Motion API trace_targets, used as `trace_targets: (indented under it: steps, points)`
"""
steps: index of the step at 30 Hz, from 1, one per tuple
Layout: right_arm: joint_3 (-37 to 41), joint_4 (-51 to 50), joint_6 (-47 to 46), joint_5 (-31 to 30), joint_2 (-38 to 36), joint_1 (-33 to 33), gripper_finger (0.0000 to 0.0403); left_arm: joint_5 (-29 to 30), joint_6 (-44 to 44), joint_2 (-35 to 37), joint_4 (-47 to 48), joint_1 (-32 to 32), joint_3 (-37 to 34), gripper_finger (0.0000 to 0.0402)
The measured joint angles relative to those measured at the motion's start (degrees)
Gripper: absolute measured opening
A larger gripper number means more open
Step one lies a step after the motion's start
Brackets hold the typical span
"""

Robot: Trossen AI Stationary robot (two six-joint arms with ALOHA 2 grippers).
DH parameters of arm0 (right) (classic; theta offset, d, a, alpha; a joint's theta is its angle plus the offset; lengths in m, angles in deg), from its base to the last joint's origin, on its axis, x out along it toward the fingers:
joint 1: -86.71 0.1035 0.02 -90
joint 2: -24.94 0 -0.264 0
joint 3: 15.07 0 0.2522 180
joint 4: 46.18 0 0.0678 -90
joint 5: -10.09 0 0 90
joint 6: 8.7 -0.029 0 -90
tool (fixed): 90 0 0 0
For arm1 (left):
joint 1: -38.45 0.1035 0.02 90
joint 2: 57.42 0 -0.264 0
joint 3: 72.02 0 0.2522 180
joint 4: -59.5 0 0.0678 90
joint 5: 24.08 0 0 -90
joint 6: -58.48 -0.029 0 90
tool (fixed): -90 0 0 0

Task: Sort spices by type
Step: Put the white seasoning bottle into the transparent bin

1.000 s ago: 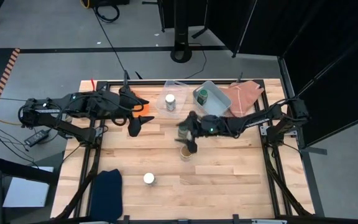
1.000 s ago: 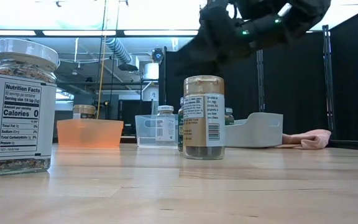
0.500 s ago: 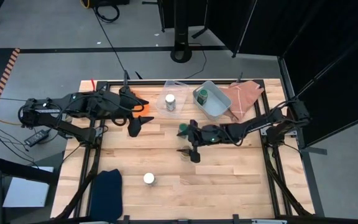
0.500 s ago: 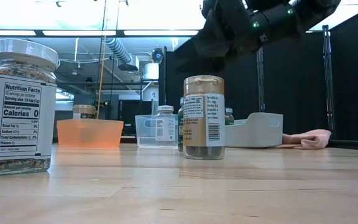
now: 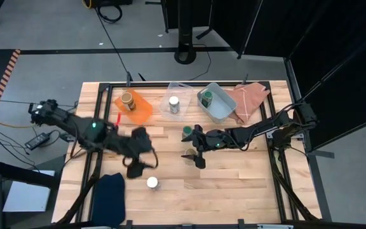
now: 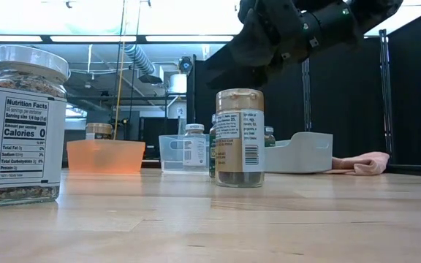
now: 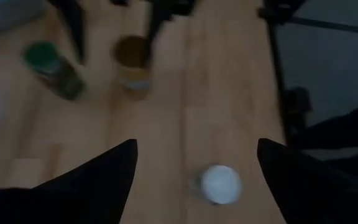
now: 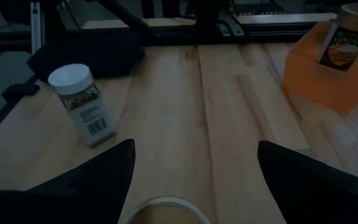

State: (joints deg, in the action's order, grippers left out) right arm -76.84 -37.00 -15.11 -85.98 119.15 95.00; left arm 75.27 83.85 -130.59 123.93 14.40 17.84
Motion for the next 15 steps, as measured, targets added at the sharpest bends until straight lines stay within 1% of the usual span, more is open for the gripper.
trace_targets:
  steps: [2, 7, 12, 15]
  points:
    - [0.0, 0.0, 0.05, 0.1, 0.0, 0.0, 0.0347, 1.46, 2.49, -1.3, -0.11, -2.92, 0.0, 0.0337]
    - [0.0, -0.78, 0.12, 0.14, 0.0, 0.0, 0.0342, 8.76, 6.68, -5.34, -1.3, -9.75, 0.0, 0.0337]
    - [0.0, -1.61, 0.57, 0.16, 0.0, -0.01, 0.0342, 13.99, 11.12, -7.91, -4.57, -13.58, -0.69, 0.0337]
    - [0.0, -2.43, 0.57, 0.19, 0.0, -0.07, 0.0343, 16.72, 14.34, -7.87, -8.05, -15.42, -4.05, 0.0337]
